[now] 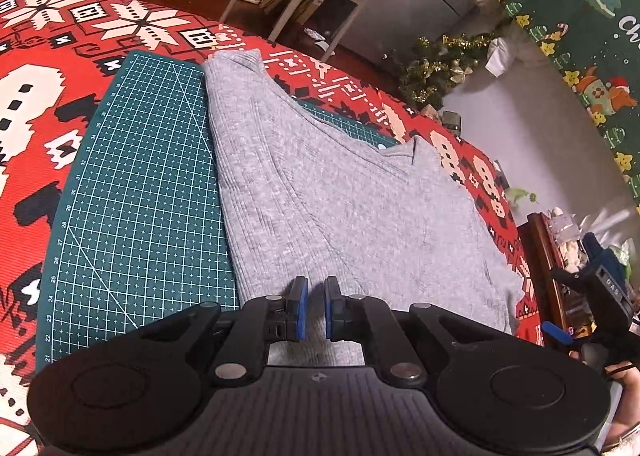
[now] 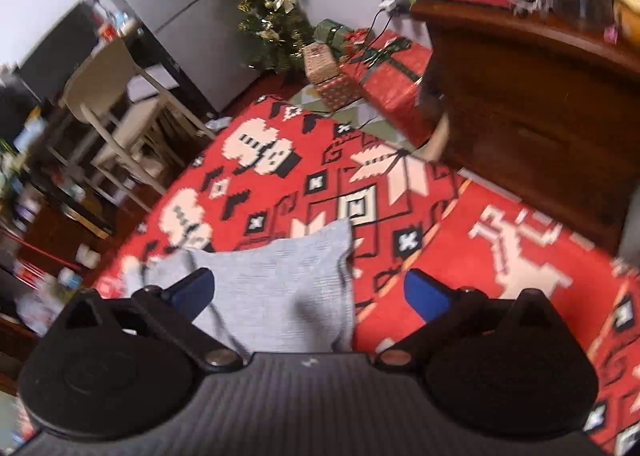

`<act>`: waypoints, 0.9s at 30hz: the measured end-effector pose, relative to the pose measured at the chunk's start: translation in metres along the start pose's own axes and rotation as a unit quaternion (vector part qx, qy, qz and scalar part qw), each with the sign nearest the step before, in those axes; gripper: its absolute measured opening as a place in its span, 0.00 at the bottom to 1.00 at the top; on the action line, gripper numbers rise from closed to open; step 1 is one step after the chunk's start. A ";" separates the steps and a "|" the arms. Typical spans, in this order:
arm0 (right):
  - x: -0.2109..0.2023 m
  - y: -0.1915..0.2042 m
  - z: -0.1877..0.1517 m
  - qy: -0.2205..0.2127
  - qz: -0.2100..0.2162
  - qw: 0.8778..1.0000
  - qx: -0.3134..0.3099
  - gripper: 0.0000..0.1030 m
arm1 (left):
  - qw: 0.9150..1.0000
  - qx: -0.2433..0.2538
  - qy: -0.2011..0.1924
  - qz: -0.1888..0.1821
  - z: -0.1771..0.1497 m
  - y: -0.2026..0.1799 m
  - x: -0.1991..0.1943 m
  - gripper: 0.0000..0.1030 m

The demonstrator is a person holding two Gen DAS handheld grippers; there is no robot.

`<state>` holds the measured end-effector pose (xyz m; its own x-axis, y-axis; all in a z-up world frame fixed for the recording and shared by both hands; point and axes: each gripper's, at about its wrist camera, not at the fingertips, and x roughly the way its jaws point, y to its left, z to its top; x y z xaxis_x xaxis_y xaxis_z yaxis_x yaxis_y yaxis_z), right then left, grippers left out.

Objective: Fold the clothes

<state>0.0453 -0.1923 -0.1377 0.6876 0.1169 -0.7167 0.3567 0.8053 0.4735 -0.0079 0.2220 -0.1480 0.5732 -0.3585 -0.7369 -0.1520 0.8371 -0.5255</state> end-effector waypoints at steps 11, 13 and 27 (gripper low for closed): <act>0.024 -0.007 -0.014 0.069 0.013 0.997 0.043 0.56 | 1.000 -0.005 0.003 -0.002 0.001 0.001 0.001 0.06; 0.026 -0.007 -0.017 0.068 -0.001 0.997 0.035 0.49 | 1.000 -0.004 0.003 0.000 0.001 0.001 0.001 0.06; 0.023 0.003 -0.025 0.060 -0.015 0.998 0.021 0.04 | 1.000 -0.023 0.010 -0.012 0.004 0.009 0.001 0.06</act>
<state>0.0465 -0.1724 -0.1652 0.5962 0.1635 -0.7860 0.4044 0.7846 0.4699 -0.0053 0.2306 -0.1520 0.5609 -0.3867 -0.7320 -0.1759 0.8083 -0.5618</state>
